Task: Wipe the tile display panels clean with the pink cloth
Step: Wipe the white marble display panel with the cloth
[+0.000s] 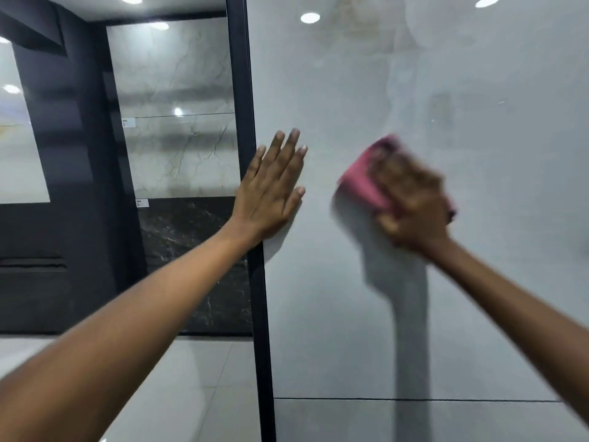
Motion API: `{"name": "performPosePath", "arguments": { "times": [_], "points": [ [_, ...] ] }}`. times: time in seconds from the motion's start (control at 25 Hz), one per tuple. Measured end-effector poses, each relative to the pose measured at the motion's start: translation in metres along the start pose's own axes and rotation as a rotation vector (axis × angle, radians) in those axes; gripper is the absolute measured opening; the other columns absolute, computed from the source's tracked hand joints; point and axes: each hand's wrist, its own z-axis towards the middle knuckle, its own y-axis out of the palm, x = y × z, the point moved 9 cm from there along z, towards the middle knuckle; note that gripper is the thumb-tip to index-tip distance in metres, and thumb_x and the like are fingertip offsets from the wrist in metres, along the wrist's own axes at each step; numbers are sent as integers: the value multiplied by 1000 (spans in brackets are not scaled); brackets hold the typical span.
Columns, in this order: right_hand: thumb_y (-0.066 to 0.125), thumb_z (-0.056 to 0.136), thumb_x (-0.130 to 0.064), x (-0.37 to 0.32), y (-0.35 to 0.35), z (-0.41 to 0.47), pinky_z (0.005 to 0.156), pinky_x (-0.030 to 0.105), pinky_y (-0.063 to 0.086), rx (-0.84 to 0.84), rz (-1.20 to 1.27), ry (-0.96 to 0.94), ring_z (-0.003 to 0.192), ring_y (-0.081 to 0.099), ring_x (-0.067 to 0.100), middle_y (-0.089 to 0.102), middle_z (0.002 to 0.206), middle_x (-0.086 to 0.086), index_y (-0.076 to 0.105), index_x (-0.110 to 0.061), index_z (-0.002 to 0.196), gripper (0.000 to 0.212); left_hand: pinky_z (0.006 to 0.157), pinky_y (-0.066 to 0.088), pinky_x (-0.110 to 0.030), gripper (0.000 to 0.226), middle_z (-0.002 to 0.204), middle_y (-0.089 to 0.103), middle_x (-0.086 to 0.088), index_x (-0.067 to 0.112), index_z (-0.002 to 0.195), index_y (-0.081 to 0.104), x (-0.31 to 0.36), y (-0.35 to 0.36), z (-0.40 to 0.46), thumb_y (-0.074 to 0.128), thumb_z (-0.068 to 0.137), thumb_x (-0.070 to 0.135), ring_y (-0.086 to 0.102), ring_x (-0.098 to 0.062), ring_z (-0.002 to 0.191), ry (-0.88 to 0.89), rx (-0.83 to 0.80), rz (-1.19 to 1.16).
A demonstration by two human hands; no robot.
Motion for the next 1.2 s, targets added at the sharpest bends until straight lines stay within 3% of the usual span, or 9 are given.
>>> {"name": "performPosePath", "arguments": {
  "times": [0.12,0.2,0.44,0.52,0.76,0.88,0.96,1.12,1.2],
  "points": [
    [49,74,-31,115,-49,8,109,33,17,181,-5,640,143,28,23,33,155,-10,41,-27,146,72,120,11,-45,57,159,23,-13,9,152,24,-2,12,-12,27,102,35,17,-28,148,-27,-12,62],
    [50,73,-32,85,-35,-12,107,31,17,221,-69,677,142,28,22,38,154,-5,43,-24,146,74,120,13,-45,57,159,24,-13,9,152,26,-3,12,-10,28,102,35,18,-28,148,-39,-11,65],
    [58,80,-30,-225,85,-162,101,40,35,-304,20,-450,143,31,26,45,149,-2,44,-21,144,67,120,11,-44,57,158,24,-15,8,152,27,-2,10,-9,28,102,35,18,-29,148,-24,-55,68],
    [61,79,-27,-222,82,-163,102,38,30,-356,69,-521,143,30,23,42,151,-5,42,-23,145,69,120,7,-43,57,159,23,-17,8,152,25,1,5,-8,28,102,35,16,-29,148,-29,-59,40],
    [55,74,-28,69,-30,-51,109,37,23,110,-35,444,136,39,35,41,148,2,48,-14,142,70,121,4,-39,59,159,19,-16,11,152,10,29,19,-73,28,101,35,4,-20,148,48,-97,-16],
    [57,69,-27,66,-28,-71,108,36,23,244,-90,686,139,33,29,42,151,1,47,-20,143,75,121,7,-40,58,158,24,-16,10,152,15,25,27,-78,28,101,36,10,-22,148,14,-70,44],
    [55,72,-30,-15,14,-115,104,41,31,150,-70,528,135,35,32,50,143,14,49,-17,139,68,120,8,-40,58,157,26,-16,9,152,19,28,27,-77,29,101,36,14,-24,148,26,-54,48],
    [57,80,-26,-249,92,-238,98,39,36,-400,53,-448,141,30,24,48,147,-5,51,-26,139,60,120,5,-39,57,157,25,-18,9,152,23,27,25,-78,28,102,36,17,-29,147,25,-86,30],
    [54,81,-23,-261,91,-249,100,38,32,-493,131,-564,141,32,20,44,150,-8,50,-28,141,61,121,2,-38,57,157,24,-19,9,152,21,27,23,-74,28,102,35,16,-30,147,16,-108,20]
  ]
}}
